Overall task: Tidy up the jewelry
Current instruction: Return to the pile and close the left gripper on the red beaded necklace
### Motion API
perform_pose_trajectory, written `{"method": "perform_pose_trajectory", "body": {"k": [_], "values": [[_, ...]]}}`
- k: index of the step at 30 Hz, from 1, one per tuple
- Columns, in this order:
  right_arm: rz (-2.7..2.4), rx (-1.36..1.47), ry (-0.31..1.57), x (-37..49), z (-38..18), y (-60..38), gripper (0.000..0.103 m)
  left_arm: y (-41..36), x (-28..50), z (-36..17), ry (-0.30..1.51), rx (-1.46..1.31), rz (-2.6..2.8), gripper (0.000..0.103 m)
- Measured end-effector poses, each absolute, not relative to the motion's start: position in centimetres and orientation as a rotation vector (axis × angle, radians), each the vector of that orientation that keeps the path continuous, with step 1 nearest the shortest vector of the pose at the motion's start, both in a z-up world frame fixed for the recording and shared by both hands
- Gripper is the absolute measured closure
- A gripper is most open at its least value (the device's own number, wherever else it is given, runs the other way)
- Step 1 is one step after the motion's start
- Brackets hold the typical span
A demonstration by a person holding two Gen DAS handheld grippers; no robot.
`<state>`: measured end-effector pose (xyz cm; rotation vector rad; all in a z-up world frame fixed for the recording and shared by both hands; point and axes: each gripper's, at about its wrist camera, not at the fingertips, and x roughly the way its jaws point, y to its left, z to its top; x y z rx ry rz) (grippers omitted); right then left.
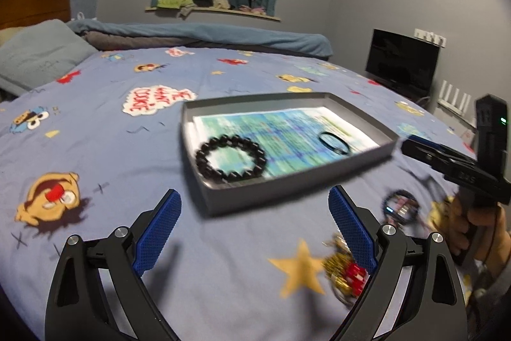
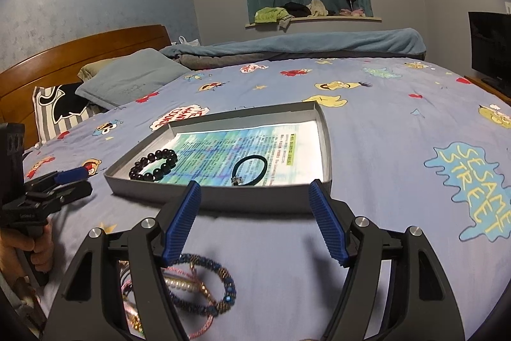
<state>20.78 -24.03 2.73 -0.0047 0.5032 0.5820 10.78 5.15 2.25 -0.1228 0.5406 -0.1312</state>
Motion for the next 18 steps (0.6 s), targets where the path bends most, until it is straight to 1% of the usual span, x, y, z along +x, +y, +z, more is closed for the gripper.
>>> {"method": "perform_pose_trajectory", "body": {"k": [5, 7, 9, 10, 12, 14, 15, 16, 18], "values": [[0.590, -0.002, 0.509, 20.2, 2.6, -24.3, 0.033, 2.4, 8.2, 1.9, 0.549, -0.079, -0.200, 0.011], [0.594, -0.004, 0.509, 19.9, 2.6, -24.4, 0.033, 1.4, 7.3, 1.6, 0.550, -0.059, -0.227, 0.015], [0.598, -0.007, 0.509, 19.5, 2.5, -24.4, 0.033, 0.5, 6.5, 1.2, 0.557, -0.048, -0.257, 0.025], [0.600, -0.009, 0.510, 19.3, 2.5, -24.4, 0.033, 0.0, 6.2, 1.0, 0.563, -0.032, -0.269, 0.028], [0.603, -0.011, 0.511, 19.0, 2.5, -24.5, 0.032, -0.9, 5.8, 0.5, 0.577, -0.001, -0.290, 0.039], [0.605, -0.012, 0.507, 18.4, 2.5, -24.7, 0.030, -1.7, 5.6, -0.1, 0.596, 0.032, -0.306, 0.045], [0.607, -0.014, 0.506, 18.2, 2.5, -24.7, 0.030, -1.9, 5.6, -0.4, 0.608, 0.042, -0.315, 0.051], [0.609, -0.017, 0.505, 17.9, 2.5, -24.8, 0.030, -2.0, 5.5, -0.5, 0.614, 0.046, -0.319, 0.054], [0.615, -0.031, 0.510, 17.2, 2.3, -24.7, 0.030, -2.2, 5.4, -0.7, 0.622, 0.054, -0.325, 0.066]]}}
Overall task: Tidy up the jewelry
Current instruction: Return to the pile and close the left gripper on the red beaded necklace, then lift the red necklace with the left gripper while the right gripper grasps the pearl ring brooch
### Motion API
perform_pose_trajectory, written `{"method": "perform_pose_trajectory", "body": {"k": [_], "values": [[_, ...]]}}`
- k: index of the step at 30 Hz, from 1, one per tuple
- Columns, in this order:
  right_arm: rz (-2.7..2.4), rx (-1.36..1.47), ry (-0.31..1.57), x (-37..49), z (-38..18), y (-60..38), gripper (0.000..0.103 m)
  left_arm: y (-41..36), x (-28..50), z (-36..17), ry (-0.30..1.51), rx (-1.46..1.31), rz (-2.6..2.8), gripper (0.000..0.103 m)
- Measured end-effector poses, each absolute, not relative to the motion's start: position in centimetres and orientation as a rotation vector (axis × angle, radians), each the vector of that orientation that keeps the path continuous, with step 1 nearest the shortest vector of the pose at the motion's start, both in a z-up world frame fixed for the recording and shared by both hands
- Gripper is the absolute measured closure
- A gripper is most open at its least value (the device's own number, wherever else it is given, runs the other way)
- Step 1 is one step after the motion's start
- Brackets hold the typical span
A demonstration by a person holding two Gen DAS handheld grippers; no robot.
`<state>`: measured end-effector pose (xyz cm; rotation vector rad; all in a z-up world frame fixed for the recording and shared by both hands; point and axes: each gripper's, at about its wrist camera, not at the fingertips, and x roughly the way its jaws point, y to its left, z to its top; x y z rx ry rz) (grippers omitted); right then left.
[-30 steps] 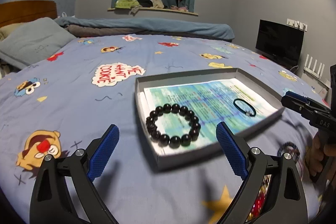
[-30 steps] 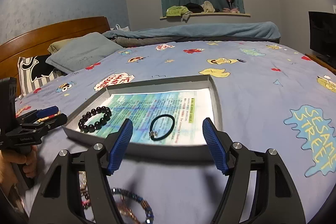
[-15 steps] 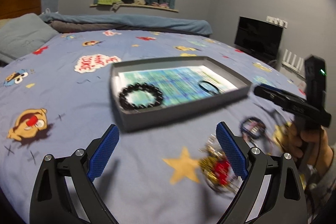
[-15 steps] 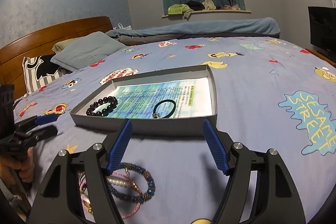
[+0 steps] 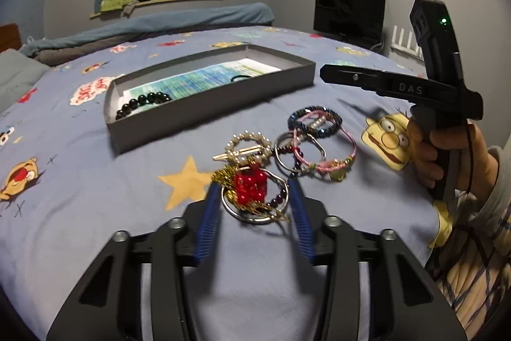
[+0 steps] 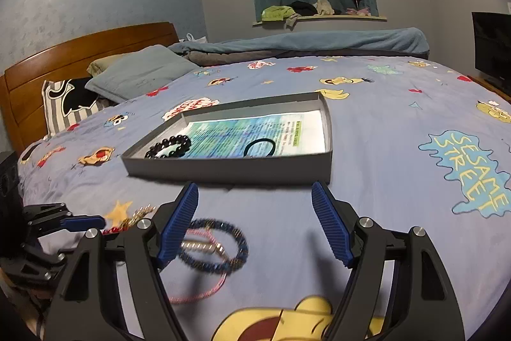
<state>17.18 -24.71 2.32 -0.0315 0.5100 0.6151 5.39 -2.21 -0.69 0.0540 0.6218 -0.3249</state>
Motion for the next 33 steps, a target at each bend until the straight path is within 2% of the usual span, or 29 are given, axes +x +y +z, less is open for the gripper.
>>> {"method": "perform_pose_trajectory", "body": {"k": [1, 3, 6, 17, 26, 33], "values": [[0.619, -0.046, 0.514, 16.8, 2.1, -24.6, 0.030, -2.3, 5.4, -0.8, 0.629, 0.060, -0.327, 0.075], [0.625, -0.091, 0.516, 16.0, 1.8, -24.0, 0.030, -2.5, 5.6, -1.2, 0.650, 0.072, -0.323, 0.085], [0.643, -0.139, 0.507, 15.1, 1.6, -23.2, 0.030, -2.6, 5.6, -1.2, 0.647, 0.084, -0.308, 0.095], [0.693, -0.215, 0.491, 13.6, 1.2, -21.7, 0.034, 0.9, 4.3, 2.7, 0.449, -0.057, -0.253, 0.095], [0.675, -0.238, 0.569, 14.6, 0.2, -21.0, 0.034, 3.8, 4.6, 3.6, 0.428, -0.118, -0.173, 0.095], [0.679, -0.221, 0.570, 14.8, 0.4, -21.2, 0.034, 6.6, 3.6, 4.9, 0.342, -0.253, -0.218, 0.095]]}}
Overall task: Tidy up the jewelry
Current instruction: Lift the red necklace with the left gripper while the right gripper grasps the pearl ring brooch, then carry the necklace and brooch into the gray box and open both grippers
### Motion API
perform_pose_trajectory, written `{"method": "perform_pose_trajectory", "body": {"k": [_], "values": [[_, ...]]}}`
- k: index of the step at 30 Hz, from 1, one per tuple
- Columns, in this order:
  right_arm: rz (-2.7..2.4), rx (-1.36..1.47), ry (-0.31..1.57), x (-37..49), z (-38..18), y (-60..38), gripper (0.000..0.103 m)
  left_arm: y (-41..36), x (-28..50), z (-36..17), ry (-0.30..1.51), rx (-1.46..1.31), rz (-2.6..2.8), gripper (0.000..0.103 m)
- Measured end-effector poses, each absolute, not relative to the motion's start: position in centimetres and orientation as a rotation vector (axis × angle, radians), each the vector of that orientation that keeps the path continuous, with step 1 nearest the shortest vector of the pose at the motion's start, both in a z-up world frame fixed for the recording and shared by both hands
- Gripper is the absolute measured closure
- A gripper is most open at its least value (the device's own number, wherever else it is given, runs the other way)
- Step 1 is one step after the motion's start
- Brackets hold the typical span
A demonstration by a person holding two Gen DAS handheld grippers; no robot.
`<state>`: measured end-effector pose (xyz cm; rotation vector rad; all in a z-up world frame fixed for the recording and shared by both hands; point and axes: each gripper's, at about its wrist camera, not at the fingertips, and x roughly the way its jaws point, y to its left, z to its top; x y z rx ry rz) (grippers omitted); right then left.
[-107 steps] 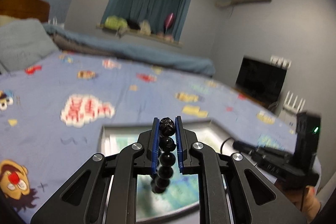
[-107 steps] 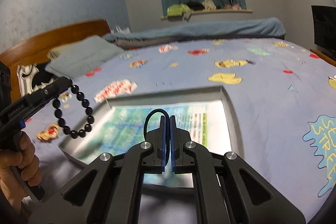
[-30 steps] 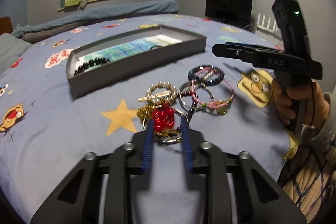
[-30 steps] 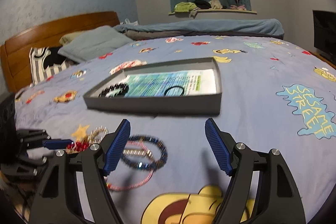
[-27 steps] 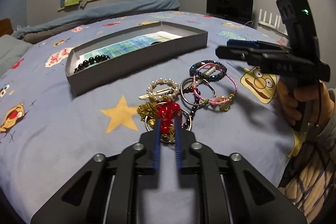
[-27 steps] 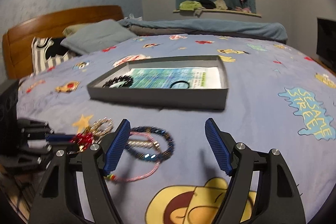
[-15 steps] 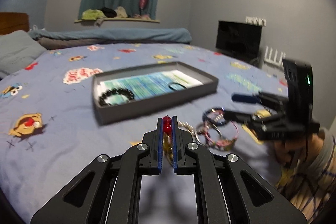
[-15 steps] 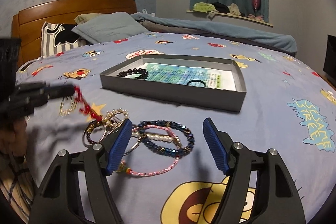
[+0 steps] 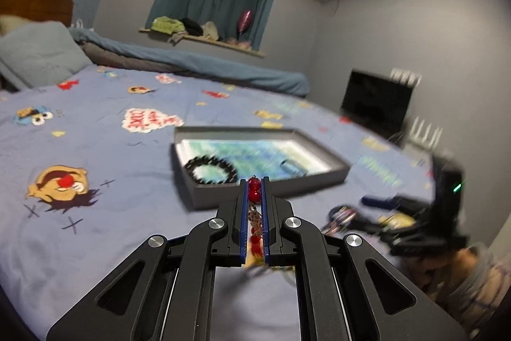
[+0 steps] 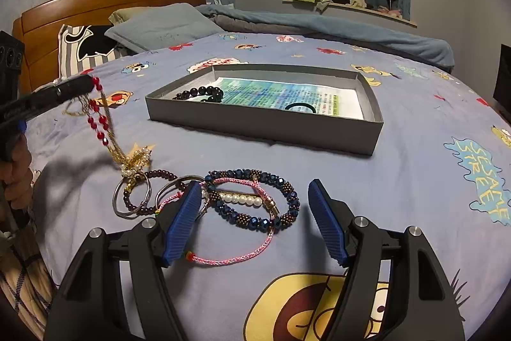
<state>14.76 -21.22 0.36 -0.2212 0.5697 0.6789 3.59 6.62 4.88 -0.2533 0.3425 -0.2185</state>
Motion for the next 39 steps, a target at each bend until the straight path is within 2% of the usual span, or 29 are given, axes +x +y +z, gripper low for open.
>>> {"method": "perform_pose_trajectory", "body": {"k": [10, 24, 29, 34, 36, 38, 39], "values": [[0.711, -0.171, 0.476, 13.8, 2.2, -21.2, 0.034, 8.2, 3.7, 4.8, 0.357, -0.242, -0.117, 0.095], [0.855, -0.304, 0.518, 11.5, 1.0, -12.4, 0.034, 10.0, 4.1, 2.9, 0.460, -0.214, -0.026, 0.095], [0.859, -0.367, 0.534, 10.8, -0.1, -10.4, 0.046, 10.1, 4.0, 2.9, 0.461, -0.214, -0.026, 0.095], [0.839, -0.426, 0.579, 11.3, -1.3, -9.2, 0.048, 10.1, 3.8, 2.9, 0.458, -0.217, -0.030, 0.095], [0.837, -0.436, 0.592, 11.5, -1.5, -9.0, 0.054, 10.1, 3.7, 3.0, 0.455, -0.223, -0.033, 0.095], [0.838, -0.445, 0.600, 11.7, -1.6, -8.8, 0.064, 10.1, 3.8, 3.1, 0.453, -0.230, -0.035, 0.095], [0.838, -0.446, 0.598, 11.7, -1.6, -8.7, 0.064, 10.0, 3.9, 3.2, 0.453, -0.232, -0.037, 0.095]]}}
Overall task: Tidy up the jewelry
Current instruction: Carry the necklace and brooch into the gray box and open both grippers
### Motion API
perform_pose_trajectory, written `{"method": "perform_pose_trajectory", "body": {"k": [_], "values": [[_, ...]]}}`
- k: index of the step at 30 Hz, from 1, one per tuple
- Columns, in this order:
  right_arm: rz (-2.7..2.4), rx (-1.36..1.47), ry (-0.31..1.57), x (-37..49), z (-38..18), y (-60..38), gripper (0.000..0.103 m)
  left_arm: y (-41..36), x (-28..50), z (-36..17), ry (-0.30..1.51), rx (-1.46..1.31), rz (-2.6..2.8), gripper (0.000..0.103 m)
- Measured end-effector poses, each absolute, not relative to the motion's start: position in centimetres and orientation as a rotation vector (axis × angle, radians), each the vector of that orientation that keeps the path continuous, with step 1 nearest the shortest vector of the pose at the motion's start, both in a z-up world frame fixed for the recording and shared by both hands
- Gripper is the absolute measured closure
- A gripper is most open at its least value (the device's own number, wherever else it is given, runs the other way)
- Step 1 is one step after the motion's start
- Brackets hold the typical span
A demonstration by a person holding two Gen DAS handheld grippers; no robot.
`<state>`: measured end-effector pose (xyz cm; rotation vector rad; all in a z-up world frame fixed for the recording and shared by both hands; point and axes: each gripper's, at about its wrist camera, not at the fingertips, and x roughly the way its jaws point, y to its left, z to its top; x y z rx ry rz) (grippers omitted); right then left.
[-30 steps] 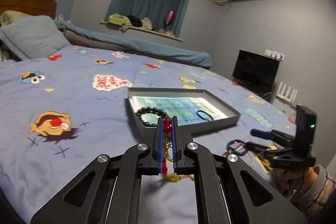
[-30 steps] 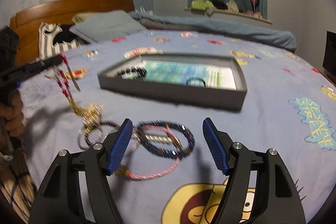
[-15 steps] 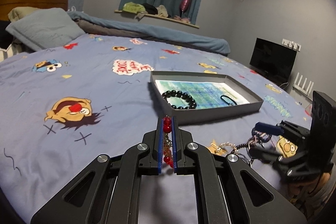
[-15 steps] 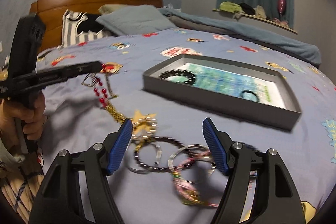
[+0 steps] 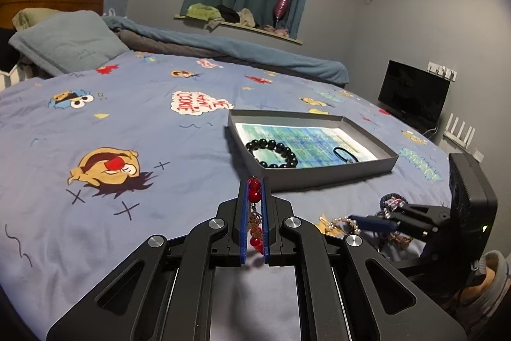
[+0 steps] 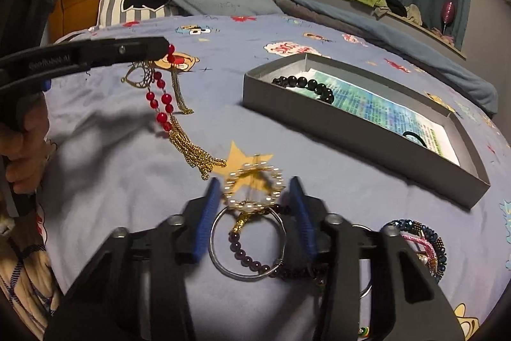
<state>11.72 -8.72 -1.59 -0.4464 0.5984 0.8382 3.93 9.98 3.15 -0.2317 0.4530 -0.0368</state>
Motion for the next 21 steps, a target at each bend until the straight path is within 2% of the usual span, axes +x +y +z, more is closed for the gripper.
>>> {"method": "perform_pose_trajectory", "body": {"k": [21], "values": [[0.772, -0.165, 0.492, 17.0, 3.8, -14.3, 0.064, 8.2, 7.8, 8.1, 0.277, -0.274, -0.183, 0.095]]}}
